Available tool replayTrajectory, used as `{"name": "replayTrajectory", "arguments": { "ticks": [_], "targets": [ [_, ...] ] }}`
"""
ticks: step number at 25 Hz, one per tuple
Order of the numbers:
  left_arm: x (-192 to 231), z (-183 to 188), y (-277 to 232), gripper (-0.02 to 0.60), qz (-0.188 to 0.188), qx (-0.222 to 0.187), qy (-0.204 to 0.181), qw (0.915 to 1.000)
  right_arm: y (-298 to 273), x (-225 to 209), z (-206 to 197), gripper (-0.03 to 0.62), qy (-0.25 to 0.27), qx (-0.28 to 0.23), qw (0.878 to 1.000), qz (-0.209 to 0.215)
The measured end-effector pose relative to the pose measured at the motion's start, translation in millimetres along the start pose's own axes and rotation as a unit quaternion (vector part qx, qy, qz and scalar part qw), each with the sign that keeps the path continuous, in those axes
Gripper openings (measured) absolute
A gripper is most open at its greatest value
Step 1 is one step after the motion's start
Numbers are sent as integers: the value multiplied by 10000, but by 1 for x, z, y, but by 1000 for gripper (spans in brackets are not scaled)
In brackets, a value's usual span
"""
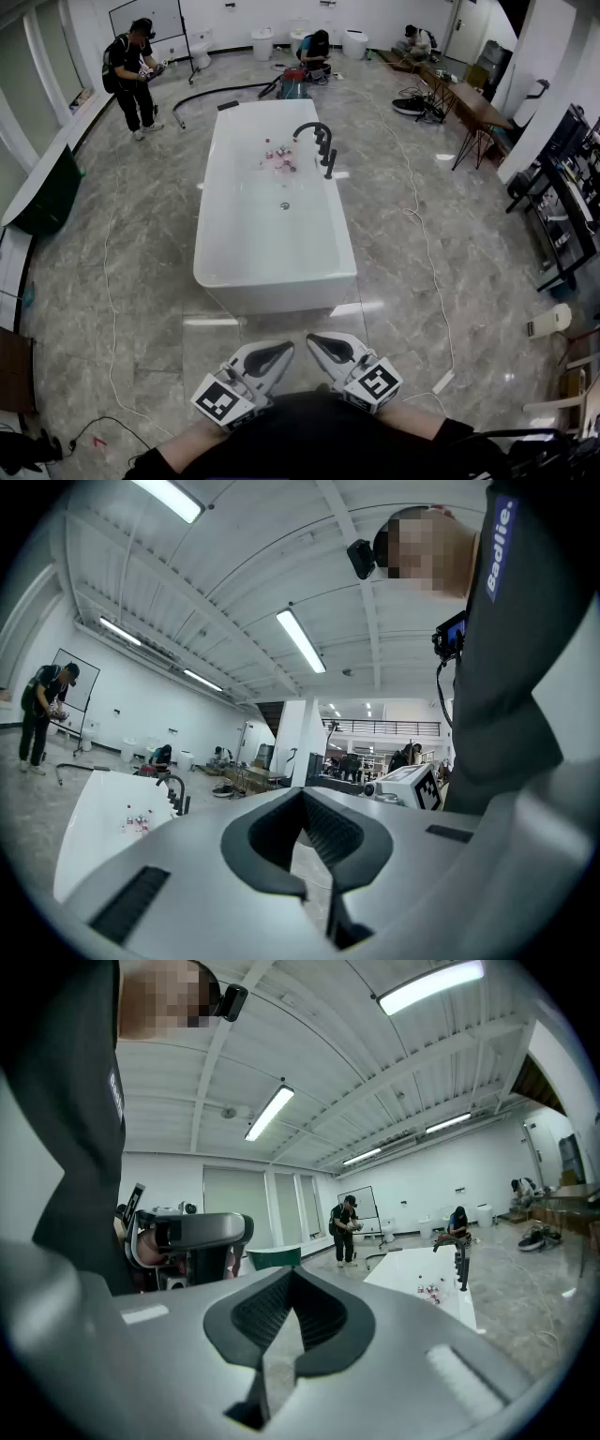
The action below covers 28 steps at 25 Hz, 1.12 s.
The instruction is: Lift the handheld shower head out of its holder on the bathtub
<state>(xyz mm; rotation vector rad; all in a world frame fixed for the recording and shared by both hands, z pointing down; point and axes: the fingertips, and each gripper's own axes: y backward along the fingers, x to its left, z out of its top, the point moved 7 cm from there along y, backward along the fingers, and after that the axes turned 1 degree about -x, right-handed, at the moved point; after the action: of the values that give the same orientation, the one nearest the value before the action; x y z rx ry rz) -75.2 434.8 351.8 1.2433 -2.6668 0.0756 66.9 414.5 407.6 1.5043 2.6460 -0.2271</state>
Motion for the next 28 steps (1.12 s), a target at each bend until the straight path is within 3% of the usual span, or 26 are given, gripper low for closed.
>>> {"name": "replayTrajectory", "arguments": {
  "ticks": [6, 15, 23, 28],
  "targets": [
    [-2, -20, 4, 0, -7, 174, 56, 9998, 5, -2, -3, 0, -107, -39, 9999, -12],
    [-6, -20, -2, 0, 16, 241, 83, 9997, 9, -7, -1, 2, -237, -177, 9996, 45],
    [-14, -21, -24, 0, 116, 230, -9, 9997, 25, -36, 4, 2, -231, -199, 9994, -161],
    [-29, -30, -40, 0, 255, 199, -43, 9995, 43, -52, -6, 2, -233, -288, 9993, -9]
  ]
}}
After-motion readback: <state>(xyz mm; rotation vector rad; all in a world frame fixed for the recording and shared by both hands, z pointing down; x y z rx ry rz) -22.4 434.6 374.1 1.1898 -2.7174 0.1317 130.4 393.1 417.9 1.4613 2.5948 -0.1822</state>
